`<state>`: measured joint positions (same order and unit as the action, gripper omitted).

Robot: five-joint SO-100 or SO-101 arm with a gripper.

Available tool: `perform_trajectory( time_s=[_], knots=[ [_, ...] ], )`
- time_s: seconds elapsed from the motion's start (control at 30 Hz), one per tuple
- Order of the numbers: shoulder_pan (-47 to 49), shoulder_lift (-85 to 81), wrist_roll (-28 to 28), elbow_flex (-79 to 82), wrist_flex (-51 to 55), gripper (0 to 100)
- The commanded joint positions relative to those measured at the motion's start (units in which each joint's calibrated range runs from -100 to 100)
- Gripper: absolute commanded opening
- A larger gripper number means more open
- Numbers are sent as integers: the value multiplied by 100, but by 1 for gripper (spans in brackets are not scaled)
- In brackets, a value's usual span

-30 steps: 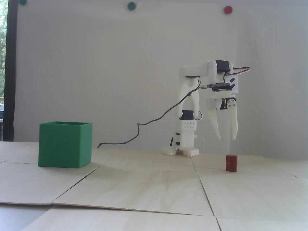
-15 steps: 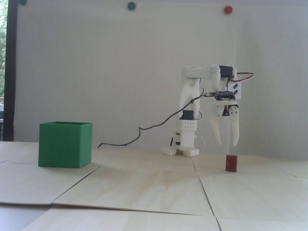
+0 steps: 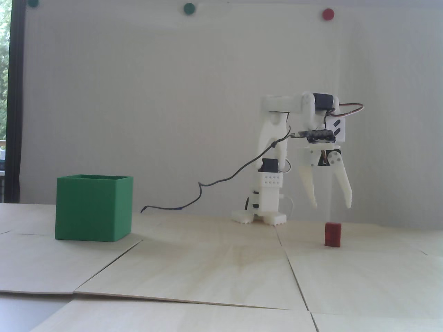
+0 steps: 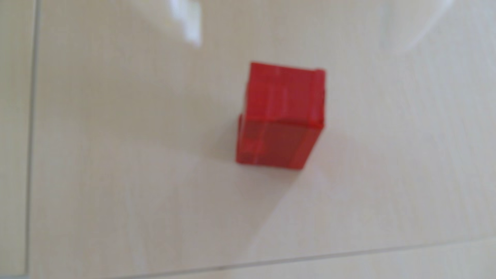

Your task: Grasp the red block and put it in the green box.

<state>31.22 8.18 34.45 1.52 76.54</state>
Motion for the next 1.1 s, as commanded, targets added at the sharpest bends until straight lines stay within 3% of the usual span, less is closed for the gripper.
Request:
perform_trajectory(
  time_s=[0.0, 1.07],
  knots=[
    [-102, -16, 17, -463, -15, 24],
    [-175, 971, 17, -960, -133, 24]
  ],
)
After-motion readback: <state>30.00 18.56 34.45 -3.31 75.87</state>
